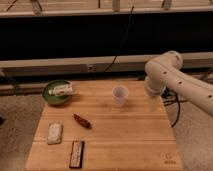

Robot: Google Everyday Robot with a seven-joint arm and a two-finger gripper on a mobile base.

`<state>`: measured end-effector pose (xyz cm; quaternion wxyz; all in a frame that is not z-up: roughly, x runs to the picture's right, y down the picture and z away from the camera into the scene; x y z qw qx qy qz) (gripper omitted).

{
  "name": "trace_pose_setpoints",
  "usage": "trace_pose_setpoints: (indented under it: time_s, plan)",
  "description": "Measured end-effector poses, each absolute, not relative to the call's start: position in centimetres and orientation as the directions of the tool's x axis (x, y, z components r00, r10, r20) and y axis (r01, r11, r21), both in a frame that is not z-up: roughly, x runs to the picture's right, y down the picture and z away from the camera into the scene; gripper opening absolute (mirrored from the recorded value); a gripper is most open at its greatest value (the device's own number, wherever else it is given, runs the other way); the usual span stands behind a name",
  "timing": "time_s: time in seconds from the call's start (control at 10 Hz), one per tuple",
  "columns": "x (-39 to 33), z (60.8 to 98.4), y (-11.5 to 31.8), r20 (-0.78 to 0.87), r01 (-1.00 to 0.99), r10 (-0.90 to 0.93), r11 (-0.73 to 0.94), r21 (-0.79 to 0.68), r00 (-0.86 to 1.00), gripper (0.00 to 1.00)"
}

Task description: Pick up the ceramic cup

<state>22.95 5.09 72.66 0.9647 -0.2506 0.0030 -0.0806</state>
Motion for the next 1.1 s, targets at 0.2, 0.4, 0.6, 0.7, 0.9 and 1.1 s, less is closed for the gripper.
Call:
trace_pose_setpoints:
  time_s: [0.2,0.4,0.6,0.7,0.9,1.1]
  plan:
    - [22.0,73.2,4.6,0.056,0.197,-0.194,0.857,-0.477,0.979,0.80]
    - [21.2,73.7,4.2,0.076,0.237,-0.228,0.850,-0.471,0.971,0.80]
    - [20.1,74.3,3.7,0.099,0.280,-0.265,0.842,-0.461,0.959,0.80]
    - [19.9,74.5,3.6,0.105,0.295,-0.278,0.839,-0.458,0.955,0.80]
    - [18.7,75.0,3.3,0.133,0.342,-0.317,0.826,-0.448,0.939,0.80]
    - [17.9,75.4,3.2,0.152,0.373,-0.342,0.816,-0.442,0.927,0.80]
